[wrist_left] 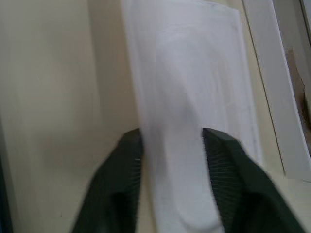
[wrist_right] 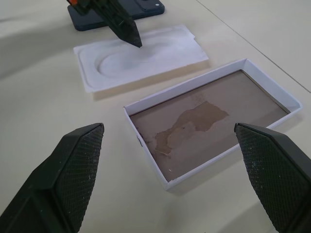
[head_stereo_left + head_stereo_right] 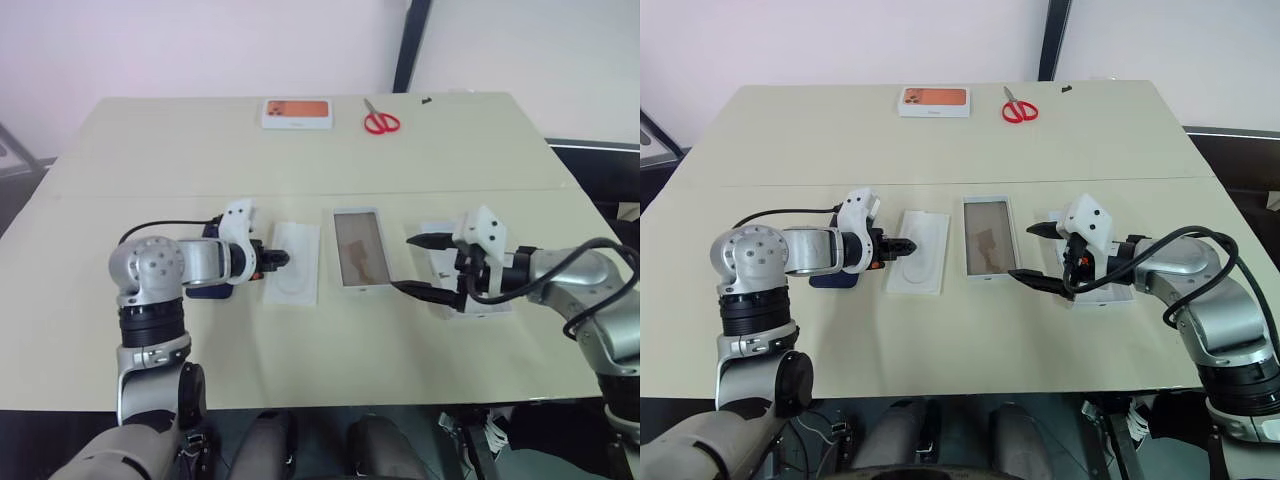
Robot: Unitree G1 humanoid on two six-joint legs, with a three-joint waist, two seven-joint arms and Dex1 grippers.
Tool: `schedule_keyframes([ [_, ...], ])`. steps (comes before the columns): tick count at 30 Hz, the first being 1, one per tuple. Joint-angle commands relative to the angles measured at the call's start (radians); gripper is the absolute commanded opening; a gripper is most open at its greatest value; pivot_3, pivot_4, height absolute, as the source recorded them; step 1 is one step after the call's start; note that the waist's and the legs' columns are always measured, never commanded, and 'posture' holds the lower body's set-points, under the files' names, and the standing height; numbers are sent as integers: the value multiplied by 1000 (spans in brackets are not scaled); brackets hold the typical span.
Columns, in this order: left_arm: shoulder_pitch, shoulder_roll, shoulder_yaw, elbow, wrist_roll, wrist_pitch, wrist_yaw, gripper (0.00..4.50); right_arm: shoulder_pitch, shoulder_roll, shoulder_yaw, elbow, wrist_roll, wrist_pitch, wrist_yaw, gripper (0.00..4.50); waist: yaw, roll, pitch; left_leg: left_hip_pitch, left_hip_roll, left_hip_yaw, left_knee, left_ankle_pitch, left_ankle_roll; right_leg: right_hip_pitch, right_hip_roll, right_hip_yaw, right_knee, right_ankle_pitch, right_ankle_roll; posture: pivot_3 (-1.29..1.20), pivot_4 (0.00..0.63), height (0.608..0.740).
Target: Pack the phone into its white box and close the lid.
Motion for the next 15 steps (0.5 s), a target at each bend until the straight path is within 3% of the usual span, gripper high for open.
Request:
schedule_keyframes([
  [1,-3,14,30,-19,-13,9,24,88,-1,4,-12,-23,4,-21,-7,4500,0,0,0,0,0,0,0,0,0,0,0,0,0,0,0,0,150,740],
  [6,-53,-10,138,-82,82,-48,53,88,6,2,-14,-30,7,-19,-11,4500,-2,0,0,0,0,0,0,0,0,0,0,0,0,0,0,0,150,740],
  [9,-91,-67,229,-102,73,-74,50,88,3,4,-9,-29,5,-21,-14,4500,2,0,0,0,0,0,0,0,0,0,0,0,1,0,0,0,150,740],
  [12,-175,-175,418,-46,14,-54,65,88,-12,8,-3,-11,-3,-28,-17,4500,10,0,0,-1,0,0,3,0,0,0,0,0,1,0,0,0,150,740],
  [15,-230,-228,461,14,-3,0,58,88,-27,7,2,14,-18,-45,-18,4500,18,0,0,-2,0,0,6,0,0,1,0,-1,1,0,0,0,150,740],
])
